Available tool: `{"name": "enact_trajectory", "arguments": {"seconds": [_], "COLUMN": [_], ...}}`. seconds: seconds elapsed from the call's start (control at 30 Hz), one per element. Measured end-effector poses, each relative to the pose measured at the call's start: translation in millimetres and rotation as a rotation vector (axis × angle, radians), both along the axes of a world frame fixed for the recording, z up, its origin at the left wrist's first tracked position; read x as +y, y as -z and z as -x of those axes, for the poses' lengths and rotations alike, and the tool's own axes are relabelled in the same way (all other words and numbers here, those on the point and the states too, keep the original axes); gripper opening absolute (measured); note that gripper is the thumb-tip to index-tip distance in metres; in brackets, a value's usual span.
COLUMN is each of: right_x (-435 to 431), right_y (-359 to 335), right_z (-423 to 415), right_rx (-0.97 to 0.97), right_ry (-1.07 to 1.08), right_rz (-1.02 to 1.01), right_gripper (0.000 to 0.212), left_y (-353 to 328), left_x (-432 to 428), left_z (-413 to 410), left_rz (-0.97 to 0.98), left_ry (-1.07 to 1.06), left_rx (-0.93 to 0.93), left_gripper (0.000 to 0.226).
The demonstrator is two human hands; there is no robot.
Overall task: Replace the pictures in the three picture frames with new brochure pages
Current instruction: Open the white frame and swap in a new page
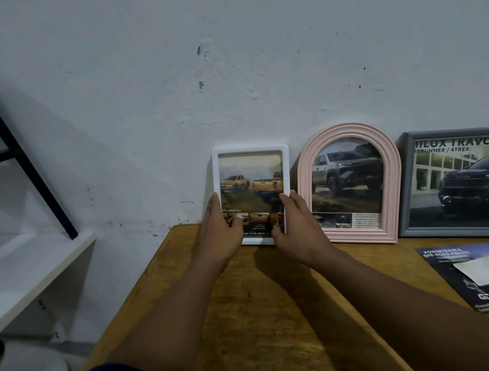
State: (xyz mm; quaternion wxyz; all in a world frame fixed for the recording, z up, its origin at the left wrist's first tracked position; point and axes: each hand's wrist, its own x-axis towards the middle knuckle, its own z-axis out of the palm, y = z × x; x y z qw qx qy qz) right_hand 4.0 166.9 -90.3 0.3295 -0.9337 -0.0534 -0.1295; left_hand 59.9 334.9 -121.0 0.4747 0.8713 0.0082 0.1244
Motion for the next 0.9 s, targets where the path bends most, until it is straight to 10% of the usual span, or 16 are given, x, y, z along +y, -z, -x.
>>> {"name": "enact_trajectory", "arguments": {"seconds": [0.9], "right_x": [-15], "right_y": [-27], "right_z": [32], "right_rx": [-0.022], "right_ry": [0.031], "right_rz": [0.086], "right_gripper": [0.066], "left_y": [-7], "left_x": [-15], "left_z": [38], "left_rz": [-0.158], "left_ry": [0.053], "left_rx": [-0.012], "left_gripper": [0.081]}}
